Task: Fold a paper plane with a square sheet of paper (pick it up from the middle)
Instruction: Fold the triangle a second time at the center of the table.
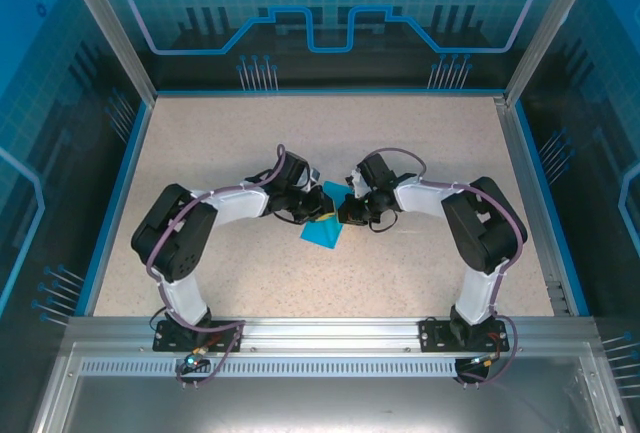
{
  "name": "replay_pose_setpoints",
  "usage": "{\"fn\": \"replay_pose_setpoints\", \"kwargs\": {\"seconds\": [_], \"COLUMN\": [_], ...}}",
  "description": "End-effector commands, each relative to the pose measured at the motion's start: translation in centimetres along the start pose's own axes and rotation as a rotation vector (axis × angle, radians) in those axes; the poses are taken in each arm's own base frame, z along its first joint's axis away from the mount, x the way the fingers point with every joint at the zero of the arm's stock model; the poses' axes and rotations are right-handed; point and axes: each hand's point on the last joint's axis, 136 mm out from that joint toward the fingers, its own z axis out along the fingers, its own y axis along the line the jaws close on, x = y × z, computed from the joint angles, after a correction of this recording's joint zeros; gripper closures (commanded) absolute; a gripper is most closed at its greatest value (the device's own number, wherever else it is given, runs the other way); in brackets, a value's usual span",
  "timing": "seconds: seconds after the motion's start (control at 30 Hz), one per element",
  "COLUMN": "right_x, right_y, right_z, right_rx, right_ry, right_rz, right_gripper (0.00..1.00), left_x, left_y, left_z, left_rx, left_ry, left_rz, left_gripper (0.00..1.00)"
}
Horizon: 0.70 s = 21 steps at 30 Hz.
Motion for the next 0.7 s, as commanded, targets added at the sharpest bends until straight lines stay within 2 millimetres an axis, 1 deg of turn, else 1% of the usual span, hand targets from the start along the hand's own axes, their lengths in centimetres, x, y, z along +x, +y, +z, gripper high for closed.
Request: {"fn": "replay_pose_setpoints", "kwargs": {"seconds": [0.0,0.2,0.5,0.67], "right_x": [0.2,-0.1,-0.4,-0.4], "right_y": [-0.1,-0.2,-0.1,-0.5], "right_z": [0.6,0.6,0.7,0.6], "right_rx": [0.024,0.038,0.045,0.060], "right_ry": [0.023,0.021,0.022,0.023], "right_rz": [-0.012,-0.017,-0.022,-0.019], "right_gripper": [0.91,0.91,0.91,0.92], "left_x": [0.2,0.3,0.2,0.2], "left_y": [0.5,1.2,1.1,1.3], "left_z": [0.4,0.9,1.3,1.6], "left_rx": [0.002,-0.013,-0.010,-0.018], "left_ry": [0.031,0.041,0.051,0.059], "left_rz": [-0.023,-0.033,-0.028,-0.029], "left_gripper": [0.89,0.90,0.90,0.90]}}
